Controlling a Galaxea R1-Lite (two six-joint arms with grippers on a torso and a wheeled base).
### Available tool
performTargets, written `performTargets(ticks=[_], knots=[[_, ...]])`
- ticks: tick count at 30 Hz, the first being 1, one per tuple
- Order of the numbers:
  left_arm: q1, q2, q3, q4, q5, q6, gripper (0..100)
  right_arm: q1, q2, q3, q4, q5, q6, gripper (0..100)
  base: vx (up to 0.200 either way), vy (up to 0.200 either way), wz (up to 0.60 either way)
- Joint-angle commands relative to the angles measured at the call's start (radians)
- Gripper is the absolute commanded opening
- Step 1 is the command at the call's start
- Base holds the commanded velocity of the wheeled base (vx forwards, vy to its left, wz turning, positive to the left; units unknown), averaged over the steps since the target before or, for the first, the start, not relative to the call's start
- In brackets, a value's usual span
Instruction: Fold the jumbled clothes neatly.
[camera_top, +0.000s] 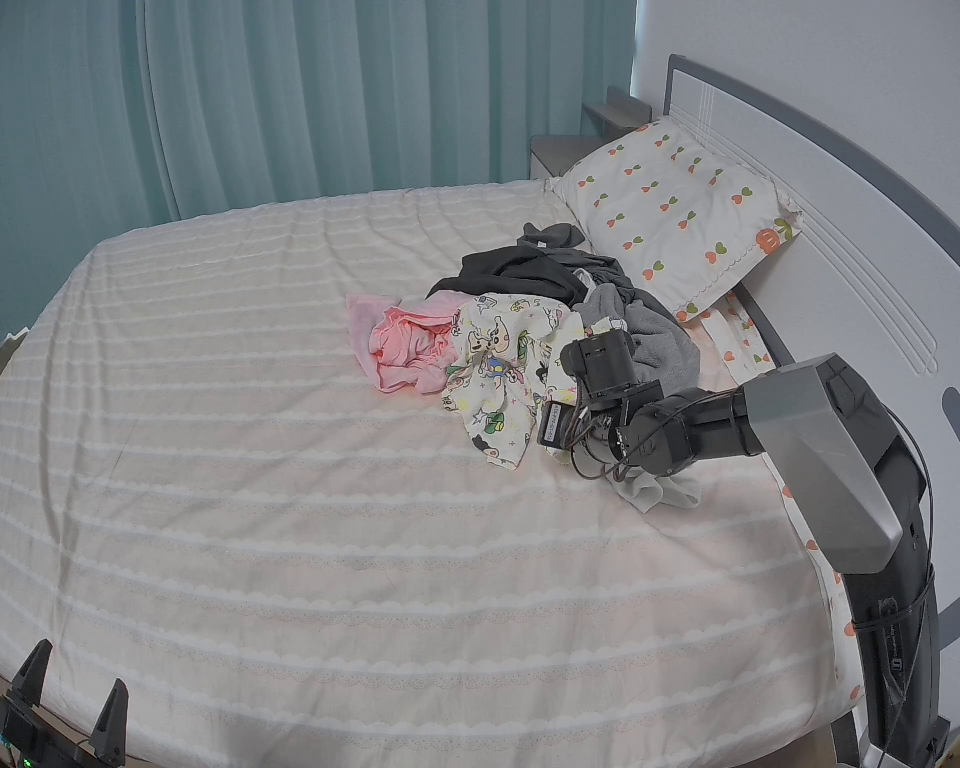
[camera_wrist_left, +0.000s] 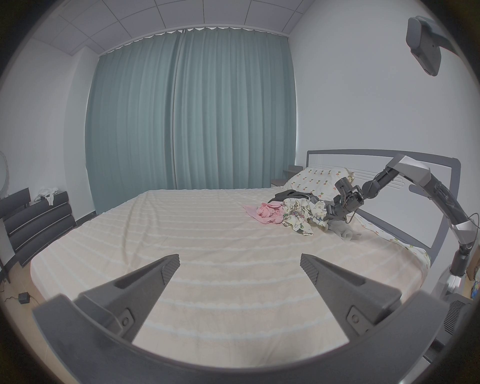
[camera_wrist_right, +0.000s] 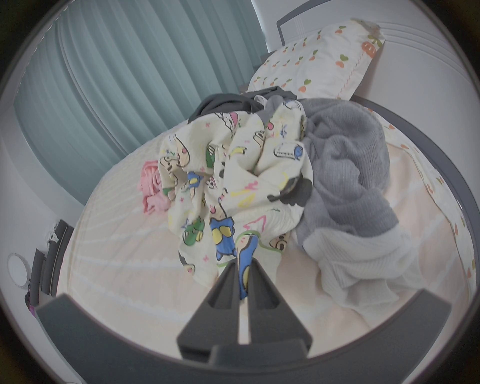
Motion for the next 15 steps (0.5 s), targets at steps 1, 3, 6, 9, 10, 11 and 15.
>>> performTargets(ticks=[1, 3, 6, 9, 10, 11, 15], knots=[[0.000, -0.013, 0.011, 0.000, 0.000, 0.000, 100, 0.000, -0.037, 0.101, -0.027, 0.022, -0.002, 0, 0.000, 0.000, 0.00], [0.000, -0.013, 0.011, 0.000, 0.000, 0.000, 100, 0.003, -0.058, 0.144, -0.039, 0.026, 0.000, 0, 0.000, 0.000, 0.00], [0.000, -0.013, 0.011, 0.000, 0.000, 0.000, 100, 0.003, -0.083, 0.201, -0.090, 0.026, 0.004, 0, 0.000, 0.000, 0.00], [0.000, -0.013, 0.011, 0.000, 0.000, 0.000, 100, 0.008, -0.124, 0.287, -0.136, 0.031, 0.006, 0, 0.000, 0.000, 0.00], [0.000, -0.013, 0.011, 0.000, 0.000, 0.000, 100, 0.014, -0.141, 0.319, -0.151, 0.038, 0.006, 0, 0.000, 0.000, 0.00], [0.000, -0.013, 0.011, 0.000, 0.000, 0.000, 100, 0.023, -0.164, 0.363, -0.174, 0.054, 0.007, 0, 0.000, 0.000, 0.00], [0.000, -0.013, 0.011, 0.000, 0.000, 0.000, 100, 0.046, -0.244, 0.532, -0.257, 0.077, 0.009, 0, 0.000, 0.000, 0.00]])
